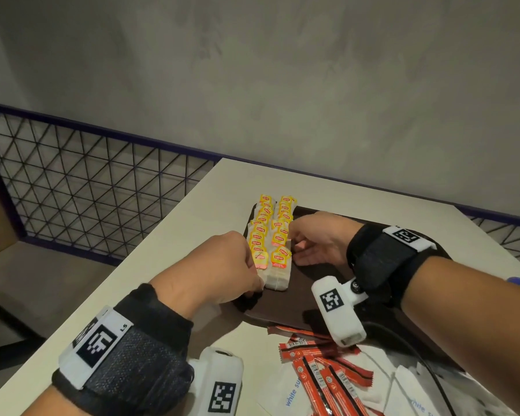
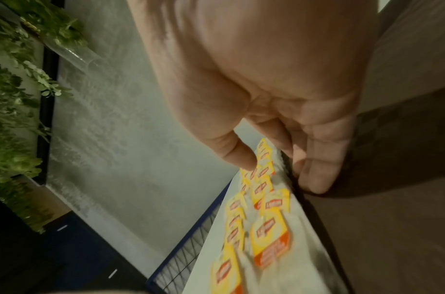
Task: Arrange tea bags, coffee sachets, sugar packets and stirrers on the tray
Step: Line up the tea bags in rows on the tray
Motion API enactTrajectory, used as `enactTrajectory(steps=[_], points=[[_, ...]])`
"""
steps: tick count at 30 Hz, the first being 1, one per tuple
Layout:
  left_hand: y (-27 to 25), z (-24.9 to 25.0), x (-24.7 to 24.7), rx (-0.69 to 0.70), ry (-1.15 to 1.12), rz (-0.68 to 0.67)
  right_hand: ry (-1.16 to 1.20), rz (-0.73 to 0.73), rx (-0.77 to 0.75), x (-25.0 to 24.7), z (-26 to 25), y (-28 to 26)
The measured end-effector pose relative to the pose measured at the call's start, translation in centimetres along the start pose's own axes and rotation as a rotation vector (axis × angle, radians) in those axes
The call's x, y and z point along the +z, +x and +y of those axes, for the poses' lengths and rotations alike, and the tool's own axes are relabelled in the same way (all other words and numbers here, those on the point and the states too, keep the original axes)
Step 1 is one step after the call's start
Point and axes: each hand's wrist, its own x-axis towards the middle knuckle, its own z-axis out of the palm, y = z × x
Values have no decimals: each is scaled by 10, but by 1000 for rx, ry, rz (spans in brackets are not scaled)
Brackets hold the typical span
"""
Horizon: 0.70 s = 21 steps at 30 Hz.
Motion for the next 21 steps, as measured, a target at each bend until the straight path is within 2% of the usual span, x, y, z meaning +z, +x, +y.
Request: enactTrajectory(steps=[21], points=[[2,-5,5,-12,4,2,121,79,-61,-13,-24,52]])
